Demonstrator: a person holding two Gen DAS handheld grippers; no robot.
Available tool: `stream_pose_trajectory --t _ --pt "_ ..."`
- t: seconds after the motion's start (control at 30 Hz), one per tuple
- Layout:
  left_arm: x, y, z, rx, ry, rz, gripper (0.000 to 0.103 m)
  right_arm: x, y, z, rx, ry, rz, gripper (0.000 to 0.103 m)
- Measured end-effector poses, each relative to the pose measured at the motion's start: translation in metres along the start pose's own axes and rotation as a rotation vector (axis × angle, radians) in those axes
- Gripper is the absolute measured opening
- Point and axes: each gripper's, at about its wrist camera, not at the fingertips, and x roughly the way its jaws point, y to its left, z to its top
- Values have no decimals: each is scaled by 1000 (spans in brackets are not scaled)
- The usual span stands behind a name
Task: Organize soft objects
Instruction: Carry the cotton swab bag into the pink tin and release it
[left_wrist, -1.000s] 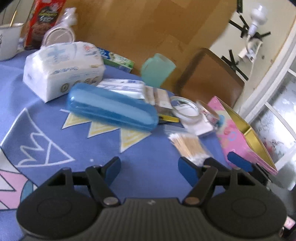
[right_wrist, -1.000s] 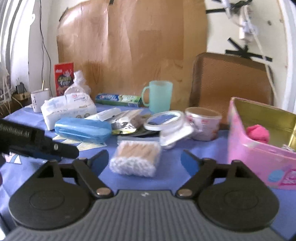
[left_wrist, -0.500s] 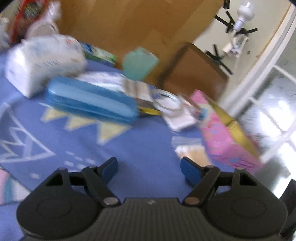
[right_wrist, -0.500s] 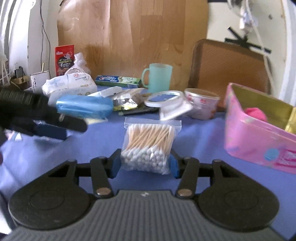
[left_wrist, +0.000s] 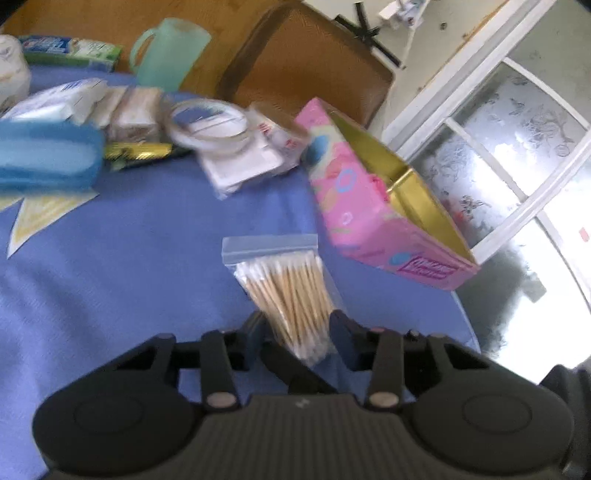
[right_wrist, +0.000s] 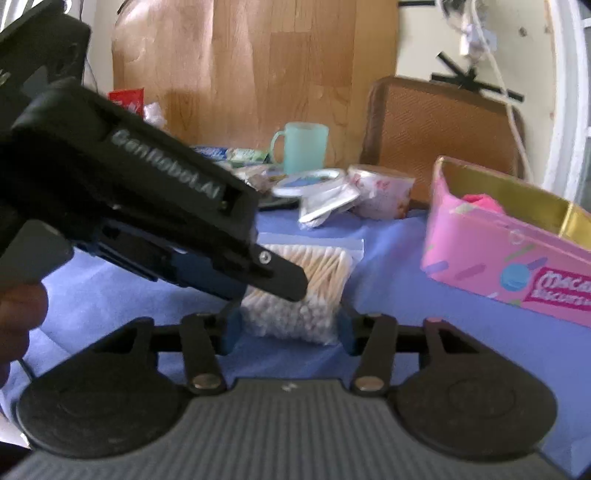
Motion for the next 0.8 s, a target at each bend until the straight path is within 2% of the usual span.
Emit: stream_pose_trajectory --t 0.17,0.27,0.3,0.33,0.4,0.43,0.47,0.5,0.57,0.63,0.8 --pt "3 -59 28 173 -60 -51 39 -23 -23 11 14 -190 -144 53" --pt "21 -98 48 274 -80 -70 41 -27 -47 22 29 -252 -238 54" --pt "30 -110 54 300 -86 -72 43 -26 -58 26 29 -262 -269 54" --pt "39 -120 61 315 -100 -64 54 -23 -69 30 37 -271 -293 54" --pt "55 -133 71 317 -122 -17 69 -14 -93 41 67 -286 -349 57" --pt "62 -137 74 318 -147 19 69 -4 -106 47 81 -277 -376 62" --pt "66 -139 76 321 -164 51 69 8 -121 53 96 -253 -383 76" --pt "69 -138 76 315 -173 80 69 21 -135 57 114 -222 -370 78" --pt "69 -130 74 277 -173 107 69 37 -153 56 155 -195 -390 77" --pt "61 -120 67 261 -167 111 69 35 -158 50 188 -198 -392 76" --pt "34 -96 48 261 -191 140 71 7 -130 26 196 -275 -395 75"
